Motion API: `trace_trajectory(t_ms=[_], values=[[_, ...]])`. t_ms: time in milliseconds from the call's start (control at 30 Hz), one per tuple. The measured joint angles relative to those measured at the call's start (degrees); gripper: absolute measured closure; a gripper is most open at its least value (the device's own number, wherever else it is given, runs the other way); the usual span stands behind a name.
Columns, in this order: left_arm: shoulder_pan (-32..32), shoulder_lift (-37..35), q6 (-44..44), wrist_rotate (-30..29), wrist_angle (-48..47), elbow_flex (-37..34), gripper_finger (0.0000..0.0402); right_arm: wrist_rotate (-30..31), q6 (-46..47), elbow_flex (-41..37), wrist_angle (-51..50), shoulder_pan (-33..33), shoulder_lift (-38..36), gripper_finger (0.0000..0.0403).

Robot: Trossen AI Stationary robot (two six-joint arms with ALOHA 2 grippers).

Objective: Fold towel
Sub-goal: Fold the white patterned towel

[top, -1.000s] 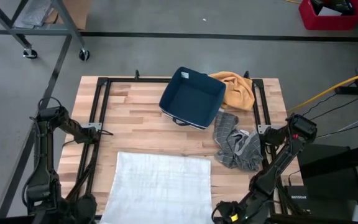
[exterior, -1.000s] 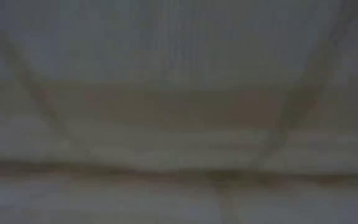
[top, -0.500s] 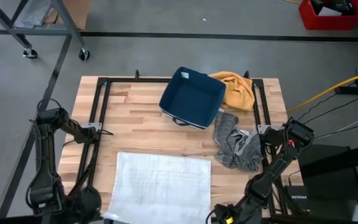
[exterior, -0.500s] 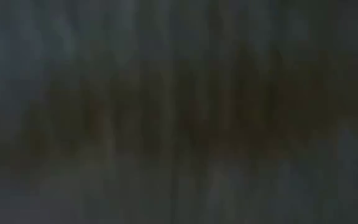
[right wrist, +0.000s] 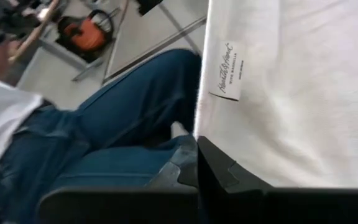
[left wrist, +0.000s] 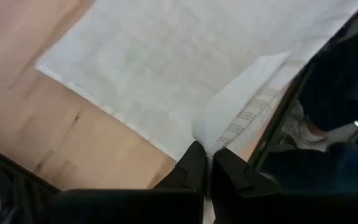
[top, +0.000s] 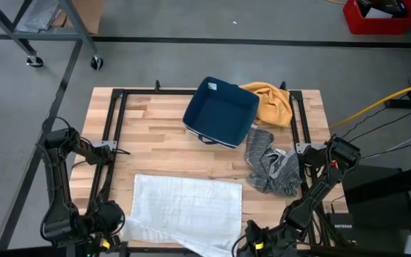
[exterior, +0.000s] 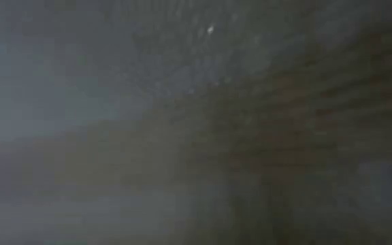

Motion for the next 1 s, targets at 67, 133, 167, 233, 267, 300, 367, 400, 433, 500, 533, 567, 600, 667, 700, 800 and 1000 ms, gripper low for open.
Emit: trace_trajectory(t_ms=[67, 133, 167, 233, 267, 300, 367, 400, 433, 500, 533, 567, 600, 667, 700, 800, 1000], values=[[0.0, 0.0, -0.2, 0.0, -1.0, 0.0, 0.0402, 2.6, -0.1, 0.0, -3.5, 0.0, -1.4, 0.0403], [0.2, 0.0, -0.3, -0.1, -1.5, 0.0, 0.0402, 4.6, -0.1, 0.0, -8.7, 0.0, -3.3, 0.0403], [0.4, 0.0, -0.3, -0.2, -1.8, 0.0, 0.0402, 5.5, 0.0, 0.0, -11.2, 0.0, -4.2, 0.0403], [0.8, 0.0, -0.3, -0.3, -2.3, 0.0, 0.0402, 7.2, 0.0, 0.0, -16.0, 0.0, -5.7, 0.0403], [1.1, 0.0, -0.4, -0.3, -2.6, 0.0, 0.0402, 7.9, 0.0, 0.0, -18.0, -0.2, -6.3, 0.0403], [1.5, 0.0, -0.5, -0.3, -3.0, 0.0, 0.0401, 8.0, 0.1, 0.0, -19.7, -0.6, -6.8, 0.0403], [2.2, 0.0, -0.3, -0.2, -3.7, 0.0, 0.0401, 7.7, 0.7, 0.0, -23.1, -1.1, -7.6, 0.0403], [2.6, 0.1, 0.1, -0.2, -4.0, 0.0, 0.0402, 7.7, 1.2, 0.0, -24.6, -1.6, -7.7, 0.0403], [3.0, 0.2, 0.4, -0.2, -4.6, 0.0, 0.0402, 7.6, 1.8, 0.0, -26.4, -2.1, -7.7, 0.0403], [3.9, 0.4, 0.5, -0.2, -6.1, 0.0, 0.0401, 7.4, 2.9, 0.0, -30.2, -3.2, -7.7, 0.0403], [4.4, 0.5, 0.5, -0.2, -6.9, 0.0, 0.0402, 7.1, 3.0, 0.0, -32.0, -3.7, -7.7, 0.0403], [4.8, 0.7, 0.5, -0.3, -7.7, 0.0, 0.0402, 6.8, 3.1, 0.0, -33.9, -4.2, -7.7, 0.0403], [5.2, 1.0, 0.5, -0.3, -8.4, 0.0, 0.0402, 6.4, 3.1, 0.0, -35.5, -4.8, -7.7, 0.0403], [6.0, 1.4, 0.5, -0.5, -9.3, 0.0, 0.0402, 6.0, 3.1, 0.0, -38.9, -5.7, -7.8, 0.0403], [6.3, 1.6, 0.5, -0.5, -9.7, 0.0, 0.0401, 5.9, 3.1, 0.0, -40.3, -6.0, -7.9, 0.0403], [7.3, 2.1, 0.8, -0.6, -10.1, 0.0, 0.0401, 4.2, 3.1, 0.0, -43.9, -7.0, -8.0, 0.0403], [8.8, 4.1, 5.0, -0.7, -9.8, 0.0, 0.0401, 1.8, 3.0, 0.1, -49.2, -7.6, -8.0, 0.0403]])
